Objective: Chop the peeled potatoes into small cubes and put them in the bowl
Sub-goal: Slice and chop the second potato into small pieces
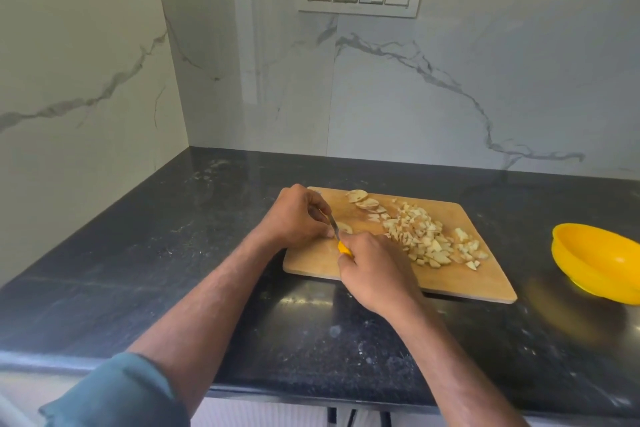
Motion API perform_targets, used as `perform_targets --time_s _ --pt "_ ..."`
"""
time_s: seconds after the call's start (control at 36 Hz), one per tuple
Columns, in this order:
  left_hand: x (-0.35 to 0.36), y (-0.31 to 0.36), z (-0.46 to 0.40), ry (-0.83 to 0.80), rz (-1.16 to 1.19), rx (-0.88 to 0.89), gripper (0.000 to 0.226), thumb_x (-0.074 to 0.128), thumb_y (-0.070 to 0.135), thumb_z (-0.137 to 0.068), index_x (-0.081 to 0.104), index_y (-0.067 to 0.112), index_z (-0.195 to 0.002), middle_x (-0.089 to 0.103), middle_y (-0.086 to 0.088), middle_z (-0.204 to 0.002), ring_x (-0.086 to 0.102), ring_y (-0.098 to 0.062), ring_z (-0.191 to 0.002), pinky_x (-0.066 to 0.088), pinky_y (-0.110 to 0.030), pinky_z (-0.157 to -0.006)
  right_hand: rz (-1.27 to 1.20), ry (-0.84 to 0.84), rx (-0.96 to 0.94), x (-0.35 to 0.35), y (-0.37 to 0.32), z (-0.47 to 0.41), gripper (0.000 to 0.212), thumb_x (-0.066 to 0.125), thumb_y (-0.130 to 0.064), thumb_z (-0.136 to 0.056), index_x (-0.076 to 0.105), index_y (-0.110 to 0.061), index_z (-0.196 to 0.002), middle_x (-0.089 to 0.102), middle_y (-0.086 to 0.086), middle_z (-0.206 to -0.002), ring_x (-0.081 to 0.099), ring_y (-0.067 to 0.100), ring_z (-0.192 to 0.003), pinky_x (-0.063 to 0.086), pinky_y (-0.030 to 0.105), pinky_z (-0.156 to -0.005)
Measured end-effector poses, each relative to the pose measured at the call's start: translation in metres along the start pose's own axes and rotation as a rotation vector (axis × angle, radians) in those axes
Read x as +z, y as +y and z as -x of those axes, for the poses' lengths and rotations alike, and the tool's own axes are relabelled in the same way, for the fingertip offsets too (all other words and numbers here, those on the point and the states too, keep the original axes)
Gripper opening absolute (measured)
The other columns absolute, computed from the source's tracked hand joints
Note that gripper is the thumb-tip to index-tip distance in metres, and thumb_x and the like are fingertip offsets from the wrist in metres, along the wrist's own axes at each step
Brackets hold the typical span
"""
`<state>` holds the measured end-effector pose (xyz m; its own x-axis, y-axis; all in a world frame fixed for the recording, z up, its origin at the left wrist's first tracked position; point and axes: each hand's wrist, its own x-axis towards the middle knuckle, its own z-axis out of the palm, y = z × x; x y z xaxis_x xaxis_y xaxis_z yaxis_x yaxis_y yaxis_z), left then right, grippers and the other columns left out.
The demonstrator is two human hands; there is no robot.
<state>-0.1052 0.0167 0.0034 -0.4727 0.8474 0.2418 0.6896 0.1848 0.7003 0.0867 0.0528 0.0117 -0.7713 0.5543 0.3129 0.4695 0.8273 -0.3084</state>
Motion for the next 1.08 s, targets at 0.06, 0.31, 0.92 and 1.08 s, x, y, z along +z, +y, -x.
perform_targets --time_s 0.06,0.31,0.92,1.08 --pt "0.000 0.000 -0.001 0.004 -0.012 0.000 0.031 0.094 0.010 -0.067 0.079 0.013 -0.093 0.077 0.003 -0.077 0.073 -0.002 -0.074 0.058 -0.018 -0.075 0.008 -0.023 0.005 -0.001 -0.001 0.001 0.039 0.046 -0.020 -0.097 0.060 -0.019 -0.134 0.070 0.007 -0.105 0.051 0.022 -0.073 0.037 0.033 -0.062" --pt "-0.001 -0.001 -0.002 -0.048 -0.051 0.046 0.026 0.090 0.010 -0.074 0.082 0.018 -0.098 0.077 0.003 -0.087 0.071 -0.001 -0.082 0.057 -0.016 -0.079 -0.084 -0.124 -0.039 -0.007 0.008 0.024 0.033 0.049 -0.018 -0.097 0.068 -0.016 -0.123 0.049 -0.011 -0.072 0.039 0.011 -0.055 0.028 0.028 -0.047" --pt "0.004 -0.007 -0.008 -0.202 -0.301 0.188 0.034 0.071 0.035 -0.093 0.071 0.030 -0.126 0.060 0.007 -0.114 0.057 -0.014 -0.107 0.048 -0.050 -0.100 -0.105 0.056 0.066 -0.012 0.037 0.029 0.046 0.054 -0.024 -0.094 0.058 -0.025 -0.140 0.072 -0.010 -0.091 0.050 0.001 -0.056 0.036 0.017 -0.053" --pt "0.004 -0.007 -0.011 -0.196 -0.303 0.177 0.030 0.074 0.037 -0.091 0.074 0.027 -0.120 0.063 0.006 -0.112 0.058 -0.014 -0.101 0.050 -0.047 -0.098 -0.016 0.050 0.019 -0.008 0.033 0.025 0.048 0.051 -0.028 -0.095 0.054 -0.030 -0.143 0.072 -0.008 -0.111 0.059 0.013 -0.082 0.028 0.016 -0.054"
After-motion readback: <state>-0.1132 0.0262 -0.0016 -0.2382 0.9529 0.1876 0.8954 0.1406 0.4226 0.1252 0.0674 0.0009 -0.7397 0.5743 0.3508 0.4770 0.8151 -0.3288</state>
